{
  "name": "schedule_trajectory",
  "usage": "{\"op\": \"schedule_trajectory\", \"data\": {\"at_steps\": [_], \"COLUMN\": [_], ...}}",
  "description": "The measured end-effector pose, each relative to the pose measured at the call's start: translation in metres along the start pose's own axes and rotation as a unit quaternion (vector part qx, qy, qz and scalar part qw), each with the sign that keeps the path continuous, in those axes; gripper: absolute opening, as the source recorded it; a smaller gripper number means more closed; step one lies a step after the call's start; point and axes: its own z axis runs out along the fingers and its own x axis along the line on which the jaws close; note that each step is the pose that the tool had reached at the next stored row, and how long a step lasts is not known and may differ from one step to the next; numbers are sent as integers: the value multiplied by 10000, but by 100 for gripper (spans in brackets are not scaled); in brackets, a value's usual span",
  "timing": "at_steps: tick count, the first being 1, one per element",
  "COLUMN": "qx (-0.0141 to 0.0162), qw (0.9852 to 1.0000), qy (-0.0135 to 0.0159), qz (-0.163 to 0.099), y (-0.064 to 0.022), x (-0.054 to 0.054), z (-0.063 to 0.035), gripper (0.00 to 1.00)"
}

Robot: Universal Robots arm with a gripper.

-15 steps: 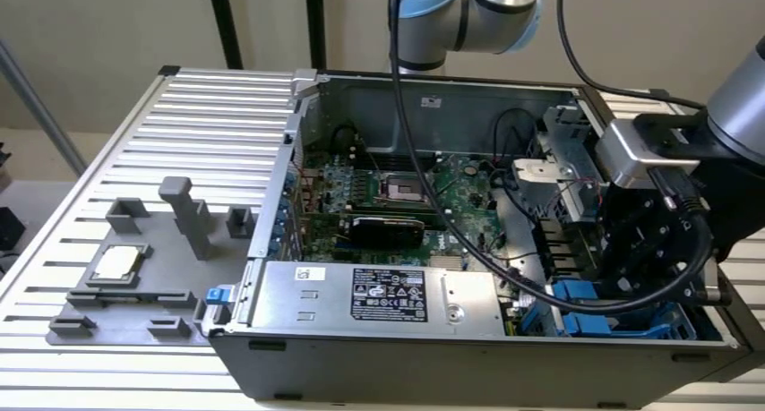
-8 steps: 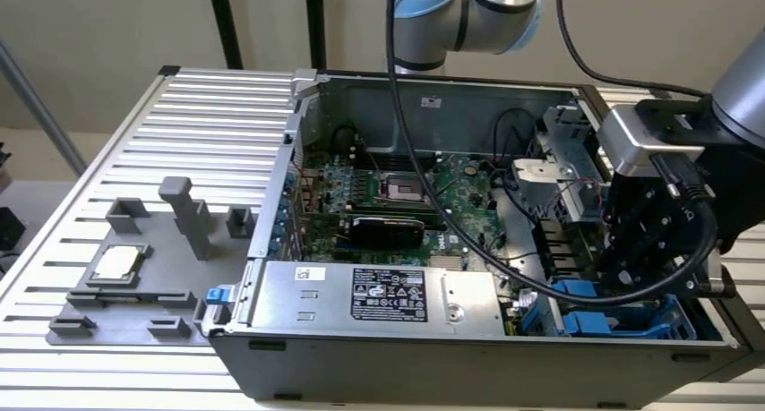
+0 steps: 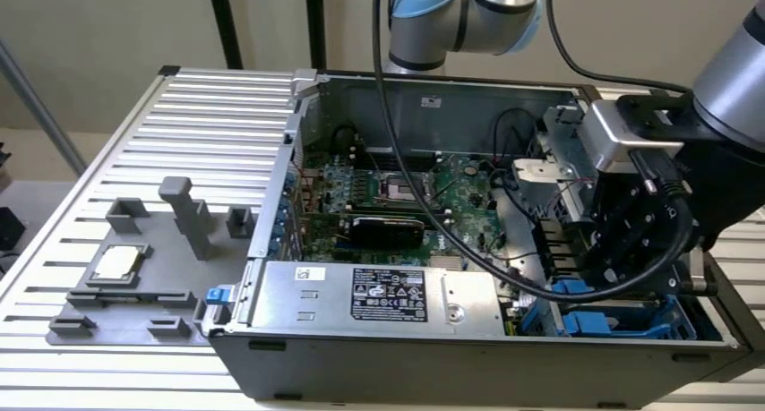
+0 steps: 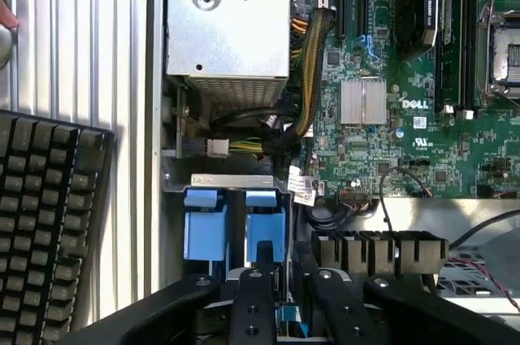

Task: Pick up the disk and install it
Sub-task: 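Insert the second disk wire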

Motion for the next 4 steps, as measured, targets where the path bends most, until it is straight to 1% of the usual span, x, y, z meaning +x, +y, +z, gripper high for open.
{"op": "schedule_trajectory", "data": {"at_steps": [4], "qx": [0], "qw": [10000], "qy": [0], "qz": [0], "y": [0], "x": [0], "z": [-1], "gripper": [25]}}
